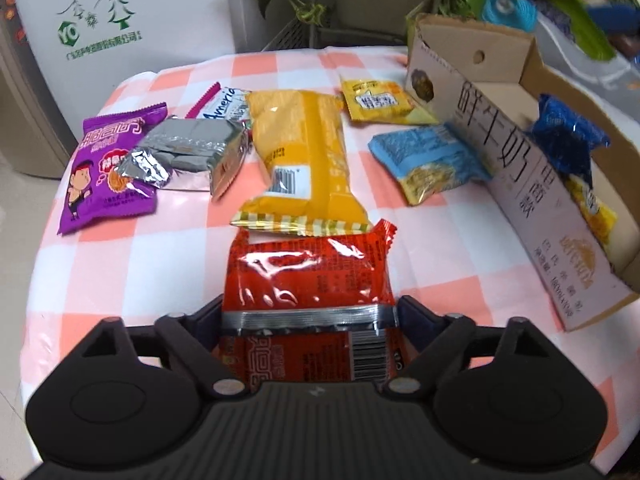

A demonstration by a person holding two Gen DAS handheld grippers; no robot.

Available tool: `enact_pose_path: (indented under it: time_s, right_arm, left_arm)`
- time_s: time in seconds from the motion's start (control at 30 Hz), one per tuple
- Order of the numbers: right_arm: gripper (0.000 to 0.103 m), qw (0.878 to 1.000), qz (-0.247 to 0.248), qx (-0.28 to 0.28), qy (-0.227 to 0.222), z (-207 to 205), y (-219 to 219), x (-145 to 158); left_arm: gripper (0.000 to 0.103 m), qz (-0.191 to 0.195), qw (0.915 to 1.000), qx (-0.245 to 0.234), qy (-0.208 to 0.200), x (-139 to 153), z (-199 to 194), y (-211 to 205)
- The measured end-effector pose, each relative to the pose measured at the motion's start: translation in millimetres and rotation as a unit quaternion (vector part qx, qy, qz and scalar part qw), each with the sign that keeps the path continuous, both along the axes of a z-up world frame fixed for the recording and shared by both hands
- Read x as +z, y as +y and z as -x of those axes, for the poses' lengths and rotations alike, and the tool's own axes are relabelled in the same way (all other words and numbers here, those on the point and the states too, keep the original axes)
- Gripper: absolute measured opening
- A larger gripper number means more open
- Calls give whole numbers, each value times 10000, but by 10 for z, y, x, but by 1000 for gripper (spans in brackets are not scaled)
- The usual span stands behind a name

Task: Organize snacks
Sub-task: 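Carry the green bag into the box with right while left drops red bag there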

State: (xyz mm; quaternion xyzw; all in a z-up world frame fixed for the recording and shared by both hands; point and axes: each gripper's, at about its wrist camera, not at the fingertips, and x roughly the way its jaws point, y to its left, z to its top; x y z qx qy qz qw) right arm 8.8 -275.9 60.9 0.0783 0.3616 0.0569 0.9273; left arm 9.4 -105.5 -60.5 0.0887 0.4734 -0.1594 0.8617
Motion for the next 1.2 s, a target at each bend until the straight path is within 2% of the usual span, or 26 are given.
enact_pose_path:
  time_s: [0.03,0.13,0.3,0.47,0.6,0.87,1.2]
  right_arm:
    - [64,9999,-78,-53,49,-8,-30,-8]
    - [64,9994,-188,-277,89,-10,-112,0]
    - [64,9978,-464,-467,48,5,-244,44]
    - [64,9969,-551,-532,-150,27,-378,149]
    - [64,9966,-551,-563,-233,34,-524,211]
    - [64,9965,-488,-640,-218,46,-692,221]
    - [64,9951,-516,-840,-60,-8,-812,154]
  left_arm:
    - [72,33,10000,29,-12,20,7,4]
    - [72,325,9993,200,-18,112,11,51]
    - [72,706,9971,189,-195,360,43,43]
    - [72,1071,9932,-20,-453,679,71,-108]
    - [72,1370,9893,-213,-462,829,62,-320]
    - [72,1576,9846,-607,-455,869,82,-820]
    - [73,1644,9825,-808,-328,769,45,-1230]
